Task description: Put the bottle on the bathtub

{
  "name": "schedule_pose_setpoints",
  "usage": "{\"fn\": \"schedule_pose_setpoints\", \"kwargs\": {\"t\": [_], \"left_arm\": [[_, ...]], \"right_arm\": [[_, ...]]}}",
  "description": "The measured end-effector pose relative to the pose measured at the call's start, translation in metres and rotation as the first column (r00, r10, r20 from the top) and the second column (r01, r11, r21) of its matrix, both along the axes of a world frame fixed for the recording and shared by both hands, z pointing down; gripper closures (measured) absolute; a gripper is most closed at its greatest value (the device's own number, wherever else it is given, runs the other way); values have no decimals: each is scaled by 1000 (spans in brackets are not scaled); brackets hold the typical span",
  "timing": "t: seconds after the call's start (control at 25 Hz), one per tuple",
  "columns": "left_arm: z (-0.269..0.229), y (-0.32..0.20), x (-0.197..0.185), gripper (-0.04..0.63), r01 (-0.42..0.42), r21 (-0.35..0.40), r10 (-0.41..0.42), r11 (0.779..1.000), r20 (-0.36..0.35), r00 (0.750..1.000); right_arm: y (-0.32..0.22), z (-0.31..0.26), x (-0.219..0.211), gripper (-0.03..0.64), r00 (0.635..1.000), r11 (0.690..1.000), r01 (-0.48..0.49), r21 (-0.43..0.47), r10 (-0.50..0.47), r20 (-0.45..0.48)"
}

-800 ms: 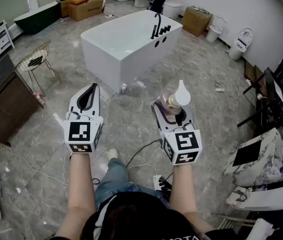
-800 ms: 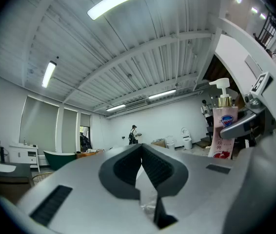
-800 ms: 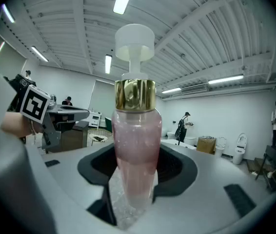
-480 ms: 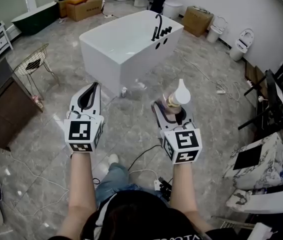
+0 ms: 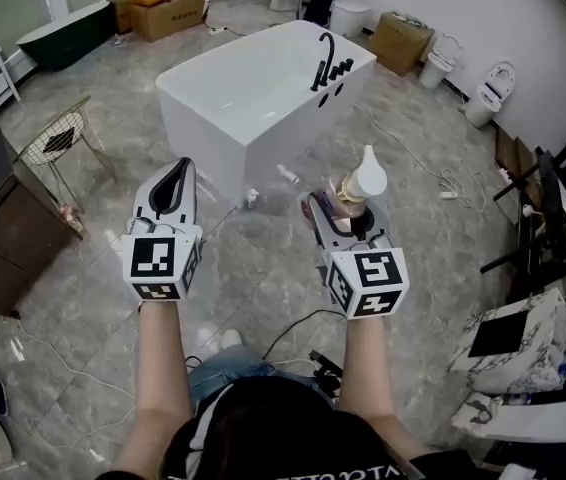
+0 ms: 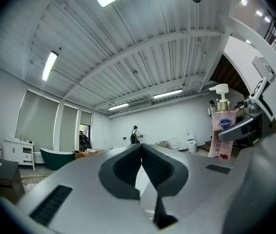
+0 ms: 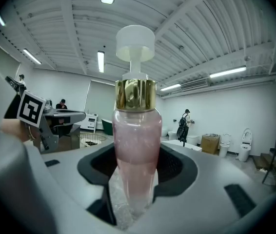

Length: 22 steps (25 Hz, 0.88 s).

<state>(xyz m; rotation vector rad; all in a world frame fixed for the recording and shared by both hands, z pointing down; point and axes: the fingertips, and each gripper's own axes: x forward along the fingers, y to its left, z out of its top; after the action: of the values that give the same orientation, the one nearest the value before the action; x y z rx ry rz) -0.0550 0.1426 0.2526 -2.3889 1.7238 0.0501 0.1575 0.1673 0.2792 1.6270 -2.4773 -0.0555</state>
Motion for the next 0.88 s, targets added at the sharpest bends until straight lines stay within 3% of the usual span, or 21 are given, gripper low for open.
{"fn": "schedule_pose_setpoints", "kwargs": {"t": [0.44, 0.88], "left_arm": [[14, -111, -54, 583, -12, -35, 12, 999, 9, 1000], [44, -184, -69, 583, -7, -95, 6, 995, -11, 1000]], "right_arm": [[-116, 9, -44, 388, 999, 999, -24, -23, 25, 38], [-195, 38, -59, 388, 1000, 996, -8, -89, 10, 23]]}}
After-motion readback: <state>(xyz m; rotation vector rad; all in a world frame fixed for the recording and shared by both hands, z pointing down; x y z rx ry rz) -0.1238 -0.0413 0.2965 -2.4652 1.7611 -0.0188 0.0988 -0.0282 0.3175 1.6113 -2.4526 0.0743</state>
